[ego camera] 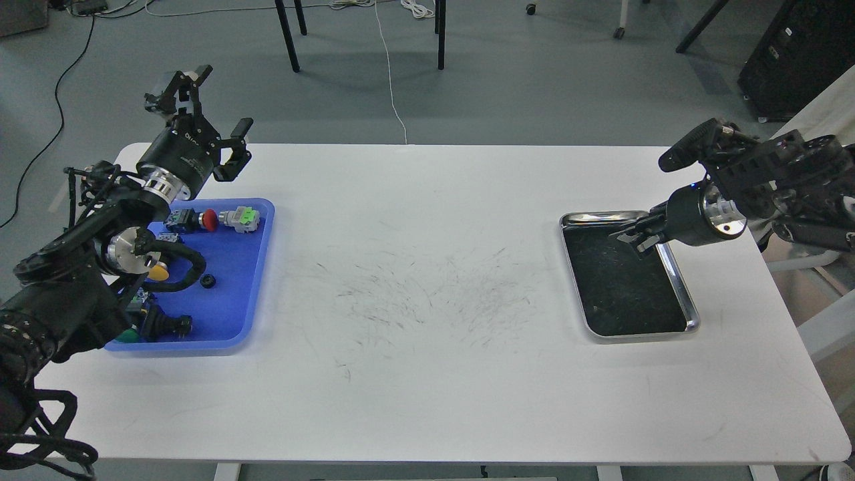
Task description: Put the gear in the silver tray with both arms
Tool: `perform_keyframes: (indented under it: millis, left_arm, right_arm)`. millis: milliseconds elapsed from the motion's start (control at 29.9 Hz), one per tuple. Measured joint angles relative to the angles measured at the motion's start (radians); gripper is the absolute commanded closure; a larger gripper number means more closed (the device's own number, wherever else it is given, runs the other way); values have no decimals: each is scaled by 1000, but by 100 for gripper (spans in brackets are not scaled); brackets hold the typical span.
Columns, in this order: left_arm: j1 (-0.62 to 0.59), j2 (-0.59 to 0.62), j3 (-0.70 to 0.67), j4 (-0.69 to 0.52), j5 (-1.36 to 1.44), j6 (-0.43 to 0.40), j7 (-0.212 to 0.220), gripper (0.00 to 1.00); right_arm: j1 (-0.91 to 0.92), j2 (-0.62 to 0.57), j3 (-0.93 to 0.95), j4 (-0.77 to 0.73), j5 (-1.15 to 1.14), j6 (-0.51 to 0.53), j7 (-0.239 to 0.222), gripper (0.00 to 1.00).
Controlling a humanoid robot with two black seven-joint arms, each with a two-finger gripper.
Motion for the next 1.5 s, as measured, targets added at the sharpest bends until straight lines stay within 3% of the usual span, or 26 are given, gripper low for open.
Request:
perform_keyframes:
  millis: [434, 568, 702, 735, 869, 1036, 1203, 1370, 1504]
  left_arm:
    - [14, -2, 1, 0, 2, 0, 1, 1]
    - [15, -2, 1, 0, 2, 0, 1, 1]
    - [15, -2, 1, 1, 1, 0, 1, 1]
    - [15, -2, 1, 1, 1, 0, 1, 1]
    - [15, -2, 1, 2, 1, 0, 1, 1]
    - [17, -2, 2, 3, 1, 0, 1, 1]
    - [19, -2, 2, 9, 1, 0, 1, 1]
    - [29, -2, 1, 9, 1, 2, 1, 1]
    - [38, 2, -4, 5, -2, 17, 0, 1]
  right_arm:
    - [-79, -8, 2, 4, -4, -7, 0, 95]
    - [-87, -8, 2, 4, -4, -7, 0, 85]
    - [-88, -8, 2, 1, -4, -7, 0, 58]
    - [-88, -8, 4, 1, -4, -7, 0, 56]
    - [-88, -10, 16, 3, -2, -7, 0, 48]
    - [-88, -11, 28, 5, -2, -7, 0, 47]
    - [-87, -11, 54, -4, 5, -7, 0, 32]
    - [-83, -50, 211, -13, 55, -7, 0, 22]
    - [-88, -91, 372, -9, 157, -3, 0, 21]
